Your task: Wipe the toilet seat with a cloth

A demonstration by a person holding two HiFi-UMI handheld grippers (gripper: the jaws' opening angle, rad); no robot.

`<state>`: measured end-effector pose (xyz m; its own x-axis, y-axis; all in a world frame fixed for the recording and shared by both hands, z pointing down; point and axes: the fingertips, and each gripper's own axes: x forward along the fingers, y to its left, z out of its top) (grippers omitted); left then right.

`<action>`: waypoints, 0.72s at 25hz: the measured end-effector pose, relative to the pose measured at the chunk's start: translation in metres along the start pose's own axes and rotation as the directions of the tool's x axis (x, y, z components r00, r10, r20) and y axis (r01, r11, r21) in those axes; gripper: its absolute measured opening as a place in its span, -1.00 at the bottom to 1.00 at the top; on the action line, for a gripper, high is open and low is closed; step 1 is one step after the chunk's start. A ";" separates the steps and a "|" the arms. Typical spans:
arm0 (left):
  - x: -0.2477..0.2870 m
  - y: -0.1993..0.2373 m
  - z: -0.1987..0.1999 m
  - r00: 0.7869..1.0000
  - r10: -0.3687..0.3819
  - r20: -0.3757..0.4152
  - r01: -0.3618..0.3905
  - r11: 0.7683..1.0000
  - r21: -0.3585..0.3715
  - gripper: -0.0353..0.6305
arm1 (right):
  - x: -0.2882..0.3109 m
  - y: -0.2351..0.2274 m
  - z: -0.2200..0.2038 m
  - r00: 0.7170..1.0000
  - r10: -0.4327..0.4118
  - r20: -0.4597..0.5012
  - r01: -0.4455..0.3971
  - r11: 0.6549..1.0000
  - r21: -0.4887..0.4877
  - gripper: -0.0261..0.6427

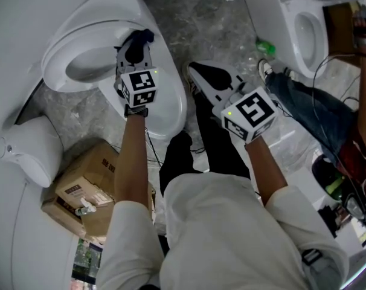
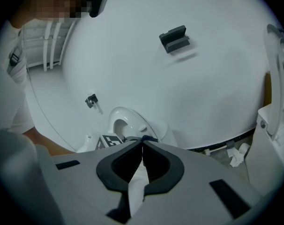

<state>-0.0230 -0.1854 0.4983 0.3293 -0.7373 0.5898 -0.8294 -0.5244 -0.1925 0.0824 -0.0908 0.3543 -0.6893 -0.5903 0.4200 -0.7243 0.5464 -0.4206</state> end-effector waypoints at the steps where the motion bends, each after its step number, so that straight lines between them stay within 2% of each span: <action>1: 0.003 -0.004 -0.006 1.000 -0.011 -0.012 0.011 1.000 -0.009 -0.76 | 0.001 0.000 -0.001 1.000 -0.001 0.000 0.001 1.000 0.001 -0.83; 9: 0.028 -0.035 -0.059 0.984 -0.102 -0.143 0.102 0.995 -0.008 -0.76 | 0.004 -0.006 -0.011 1.000 -0.009 -0.005 0.009 1.000 0.004 -0.83; 18: 0.034 -0.045 -0.077 0.978 -0.143 -0.149 0.138 0.989 -0.042 -0.76 | 0.007 -0.008 -0.028 0.999 -0.021 -0.028 0.021 1.000 0.005 -0.83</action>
<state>-0.0094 -0.1542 0.5869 0.3736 -0.5827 0.7217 -0.7939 -0.6032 -0.0761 0.0830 -0.0826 0.3832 -0.6742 -0.5845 0.4514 -0.7385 0.5307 -0.4159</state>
